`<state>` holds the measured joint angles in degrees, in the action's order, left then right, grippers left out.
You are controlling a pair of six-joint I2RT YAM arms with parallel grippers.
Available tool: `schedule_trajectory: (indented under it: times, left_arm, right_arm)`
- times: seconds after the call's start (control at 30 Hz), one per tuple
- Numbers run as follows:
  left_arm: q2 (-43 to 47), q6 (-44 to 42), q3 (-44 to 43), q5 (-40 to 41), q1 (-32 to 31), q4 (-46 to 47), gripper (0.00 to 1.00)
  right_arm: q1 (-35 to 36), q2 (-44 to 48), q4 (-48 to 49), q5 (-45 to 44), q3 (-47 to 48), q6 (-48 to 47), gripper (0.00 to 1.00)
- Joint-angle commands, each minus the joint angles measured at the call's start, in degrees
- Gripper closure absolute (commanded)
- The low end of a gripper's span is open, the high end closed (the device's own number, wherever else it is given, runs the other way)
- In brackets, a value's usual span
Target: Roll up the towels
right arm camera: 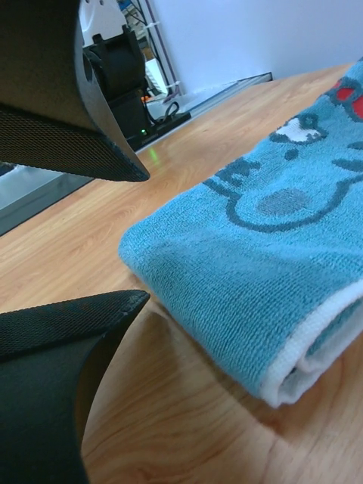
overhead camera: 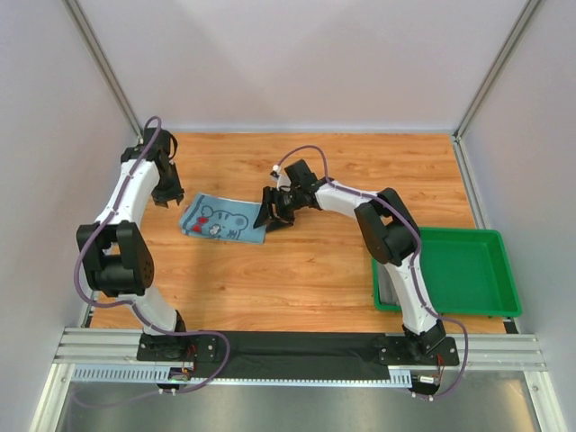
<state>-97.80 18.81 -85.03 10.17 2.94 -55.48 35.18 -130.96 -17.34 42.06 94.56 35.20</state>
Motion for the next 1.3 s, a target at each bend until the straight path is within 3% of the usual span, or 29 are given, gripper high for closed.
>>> schedule_trajectory:
  times: [0.0, 0.3, 0.63, 0.73, 0.77, 0.8, 0.9, 0.93, 0.97, 1.1, 1.27]
  left_arm:
    - [4.02, -0.87, 1.79, -2.88, -2.76, 2.66, 0.6]
    - [3.75, 1.49, 7.51, -5.78, -9.0, 5.74, 0.67]
    - [13.76, -1.23, 10.67, -4.81, -18.4, 6.88, 0.7]
    - [16.66, -3.94, 13.74, -4.2, -23.83, 9.59, 0.72]
    - [17.11, -4.13, 14.19, -3.76, -25.16, 10.04, 0.72]
    - [17.2, -4.3, 14.63, -3.06, -26.48, 10.48, 0.73]
    - [15.1, -3.52, 15.07, 0.27, -31.93, 11.62, 0.74]
    - [12.74, -2.99, 14.81, 2.46, -33.16, 11.63, 0.75]
    - [11.33, -2.47, 13.94, 2.83, -35.35, 11.71, 0.78]
    - [3.51, -0.44, 9.98, 2.57, -40.28, 11.45, 0.8]
    - [-7.48, 2.89, 3.23, 10.3, -44.07, 7.77, 0.77]
  right_arm:
    - [-0.98, 3.78, -1.91, -2.69, -2.26, -1.89, 0.39]
    - [-0.82, 1.06, -3.48, -6.9, -0.88, -1.1, 0.41]
    - [1.56, 0.44, -0.94, -12.44, -3.15, 0.74, 0.73]
    - [1.74, 2.01, 0.46, -12.97, -7.87, 2.15, 0.85]
    - [1.65, 3.41, 1.25, -13.41, -10.08, 2.41, 0.85]
    - [1.47, 7.34, 3.0, -15.15, -12.71, 3.03, 0.85]
    - [-0.1, 14.74, 3.63, -20.85, -21.92, 3.3, 0.57]
    - [-0.72, 19.29, 3.02, -22.45, -23.53, 2.95, 0.43]
    - [-1.51, 21.77, 1.97, -25.16, -24.94, 2.42, 0.39]
    - [-6.69, 30.66, -5.85, -28.26, -29.25, -1.53, 0.33]
    - [-9.25, 43.29, -11.21, -30.28, -32.68, -4.97, 0.31]
